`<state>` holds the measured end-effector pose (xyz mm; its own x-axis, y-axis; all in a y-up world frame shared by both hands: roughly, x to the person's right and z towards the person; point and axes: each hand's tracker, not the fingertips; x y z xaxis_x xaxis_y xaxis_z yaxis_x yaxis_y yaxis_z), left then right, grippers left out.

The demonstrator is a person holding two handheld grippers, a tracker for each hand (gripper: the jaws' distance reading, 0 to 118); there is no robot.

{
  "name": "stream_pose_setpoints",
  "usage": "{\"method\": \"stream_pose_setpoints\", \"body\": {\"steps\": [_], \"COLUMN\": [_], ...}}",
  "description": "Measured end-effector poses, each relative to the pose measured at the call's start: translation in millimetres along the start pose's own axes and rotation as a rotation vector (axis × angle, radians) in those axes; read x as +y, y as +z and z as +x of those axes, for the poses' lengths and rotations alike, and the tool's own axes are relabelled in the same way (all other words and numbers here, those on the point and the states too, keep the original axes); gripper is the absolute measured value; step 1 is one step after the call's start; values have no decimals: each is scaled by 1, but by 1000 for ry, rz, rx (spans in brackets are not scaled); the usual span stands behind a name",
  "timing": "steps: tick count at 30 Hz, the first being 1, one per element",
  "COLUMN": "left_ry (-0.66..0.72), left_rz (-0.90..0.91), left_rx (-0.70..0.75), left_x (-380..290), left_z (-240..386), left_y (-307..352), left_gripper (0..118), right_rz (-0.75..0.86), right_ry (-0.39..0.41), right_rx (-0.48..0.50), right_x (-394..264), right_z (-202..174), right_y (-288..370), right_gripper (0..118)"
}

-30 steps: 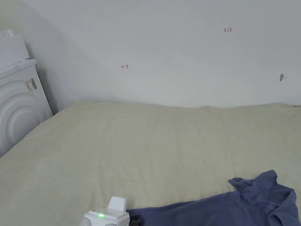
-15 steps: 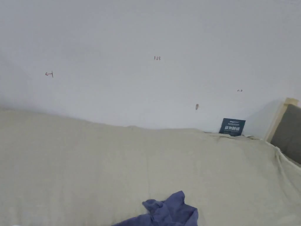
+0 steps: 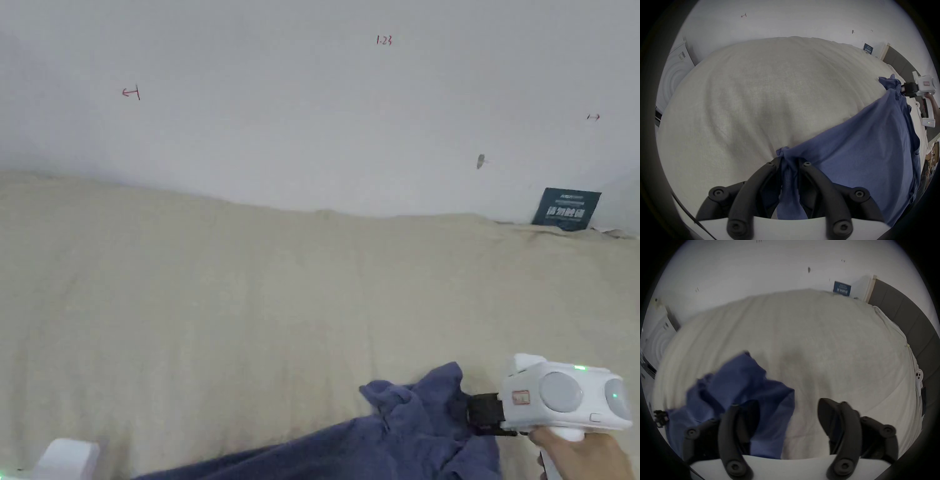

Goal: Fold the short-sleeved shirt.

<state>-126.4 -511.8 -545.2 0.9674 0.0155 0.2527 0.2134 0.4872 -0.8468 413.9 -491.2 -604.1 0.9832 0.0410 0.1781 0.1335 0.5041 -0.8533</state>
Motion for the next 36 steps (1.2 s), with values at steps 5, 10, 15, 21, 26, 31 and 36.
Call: {"method": "stream_pose_setpoints", "body": {"steps": [5, 10, 15, 21, 26, 31, 36], "left_ry": [-3, 8, 62, 105, 126, 97, 109], "left_rz": [12, 49, 136, 384, 617, 782, 952], "left_rx": [4, 12, -12, -104, -182, -172, -169], "left_x": [-3, -10, -20, -29, -37, -36, -31], "left_z": [3, 3, -3, 8, 3, -6, -11], "left_y": [1, 2, 19, 138, 263, 374, 467], "left_gripper": [19, 19, 15, 9, 8, 8, 8], "right_rz": [30, 55, 192, 394, 566, 767, 923], "right_ry": [16, 40, 32, 58, 117, 138, 152], "right_rx": [65, 80, 159, 239, 237, 214, 185], "right_x": [-12, -16, -20, -34, -58, -76, -78], "right_z": [-2, -6, -7, 1, 10, 22, 27], "right_y": [1, 16, 82, 221, 348, 476, 575], "right_gripper": [20, 5, 5, 5, 5, 5, 5]}}
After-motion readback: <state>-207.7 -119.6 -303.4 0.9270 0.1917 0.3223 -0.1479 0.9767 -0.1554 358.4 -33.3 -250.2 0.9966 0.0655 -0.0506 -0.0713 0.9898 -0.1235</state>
